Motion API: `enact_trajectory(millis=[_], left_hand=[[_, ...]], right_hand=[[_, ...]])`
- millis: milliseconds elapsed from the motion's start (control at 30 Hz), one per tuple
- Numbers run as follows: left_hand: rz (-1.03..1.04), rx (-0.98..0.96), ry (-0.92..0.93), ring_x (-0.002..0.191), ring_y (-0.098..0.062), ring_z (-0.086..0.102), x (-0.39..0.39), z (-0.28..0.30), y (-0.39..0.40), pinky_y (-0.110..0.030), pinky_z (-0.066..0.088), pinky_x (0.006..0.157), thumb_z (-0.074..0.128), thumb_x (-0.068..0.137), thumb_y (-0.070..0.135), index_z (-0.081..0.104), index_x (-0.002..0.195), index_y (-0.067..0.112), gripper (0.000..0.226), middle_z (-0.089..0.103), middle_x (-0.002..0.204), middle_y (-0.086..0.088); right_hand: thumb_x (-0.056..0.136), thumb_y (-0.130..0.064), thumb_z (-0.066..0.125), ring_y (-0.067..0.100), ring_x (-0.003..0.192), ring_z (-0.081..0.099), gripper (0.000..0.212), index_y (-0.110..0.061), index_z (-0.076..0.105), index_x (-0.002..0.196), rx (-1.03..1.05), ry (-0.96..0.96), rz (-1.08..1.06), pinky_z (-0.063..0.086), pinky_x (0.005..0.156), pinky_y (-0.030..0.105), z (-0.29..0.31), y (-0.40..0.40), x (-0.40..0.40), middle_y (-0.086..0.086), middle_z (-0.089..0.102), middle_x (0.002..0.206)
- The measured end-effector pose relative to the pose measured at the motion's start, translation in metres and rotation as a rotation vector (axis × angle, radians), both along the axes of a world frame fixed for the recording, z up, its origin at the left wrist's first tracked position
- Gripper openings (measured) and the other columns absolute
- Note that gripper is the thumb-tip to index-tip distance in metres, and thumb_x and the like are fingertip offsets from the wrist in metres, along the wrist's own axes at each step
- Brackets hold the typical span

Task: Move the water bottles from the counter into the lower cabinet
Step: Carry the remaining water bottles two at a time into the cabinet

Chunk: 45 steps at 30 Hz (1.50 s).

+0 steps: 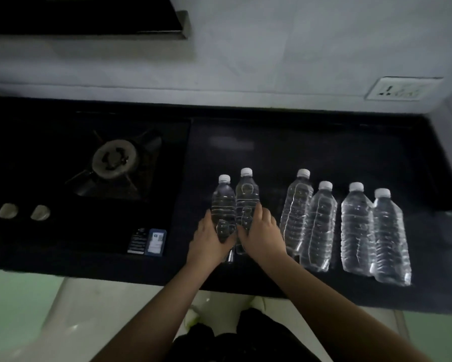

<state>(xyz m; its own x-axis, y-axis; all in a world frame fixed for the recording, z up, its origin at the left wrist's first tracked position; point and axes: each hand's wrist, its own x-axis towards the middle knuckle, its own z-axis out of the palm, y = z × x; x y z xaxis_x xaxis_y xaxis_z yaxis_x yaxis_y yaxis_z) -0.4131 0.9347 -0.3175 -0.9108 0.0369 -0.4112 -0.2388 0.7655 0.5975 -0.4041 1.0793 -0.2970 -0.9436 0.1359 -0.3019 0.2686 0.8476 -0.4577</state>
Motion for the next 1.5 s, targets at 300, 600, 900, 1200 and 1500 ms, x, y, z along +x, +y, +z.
enact_trajectory(millis=[300,600,900,1200,1500], left_hand=[[0.073,0.073,0.017,0.091,-0.009,0.064,-0.003,0.001,-0.010,-0.037,0.056,0.075,0.069,0.069,0.047,0.049,0.120,0.038,0.055,0.063,0.104,0.012],[0.052,-0.220,0.069,0.119,-0.029,0.052,0.002,-0.006,-0.030,-0.045,0.048,0.092,0.072,0.074,0.043,0.024,0.150,0.019,0.094,0.050,0.134,-0.009],[0.197,-0.114,0.025,0.093,-0.020,0.064,-0.007,-0.003,-0.031,-0.035,0.053,0.075,0.071,0.071,0.059,0.058,0.112,0.023,0.056,0.066,0.103,0.003],[0.441,0.262,-0.011,0.080,-0.007,0.068,0.037,0.038,-0.048,-0.027,0.054,0.071,0.078,0.076,0.044,0.067,0.089,0.030,0.021,0.073,0.083,0.007],[0.780,0.697,-0.012,0.086,-0.028,0.073,0.123,0.099,-0.070,-0.038,0.057,0.056,0.070,0.082,0.038,0.068,0.110,0.024,0.031,0.074,0.097,-0.005]], right_hand=[[0.090,-0.046,0.057,0.030,0.133,0.038,0.089,-0.006,0.007,0.152,-0.105,-0.075,-0.012,0.039,0.106,0.040,-0.007,0.011,-0.009,0.015,0.032,0.147],[0.085,-0.036,0.062,0.032,0.130,0.040,0.094,-0.012,0.001,0.153,-0.073,-0.076,-0.023,0.041,0.104,0.041,-0.009,0.014,-0.012,0.014,0.028,0.147],[0.080,-0.036,0.068,0.028,0.115,0.052,0.089,-0.017,0.014,0.149,-0.199,-0.136,-0.130,0.049,0.092,0.041,-0.006,0.017,-0.021,0.012,0.048,0.131],[0.069,-0.049,0.073,0.006,0.087,0.068,0.058,-0.031,0.050,0.119,-0.631,-0.163,-0.123,0.055,0.074,0.030,0.016,0.028,0.005,-0.011,0.069,0.098],[0.085,-0.034,0.072,0.001,0.099,0.065,0.052,-0.036,0.048,0.131,-0.934,-0.249,0.125,0.050,0.087,0.029,0.045,0.002,0.035,-0.012,0.067,0.113]])
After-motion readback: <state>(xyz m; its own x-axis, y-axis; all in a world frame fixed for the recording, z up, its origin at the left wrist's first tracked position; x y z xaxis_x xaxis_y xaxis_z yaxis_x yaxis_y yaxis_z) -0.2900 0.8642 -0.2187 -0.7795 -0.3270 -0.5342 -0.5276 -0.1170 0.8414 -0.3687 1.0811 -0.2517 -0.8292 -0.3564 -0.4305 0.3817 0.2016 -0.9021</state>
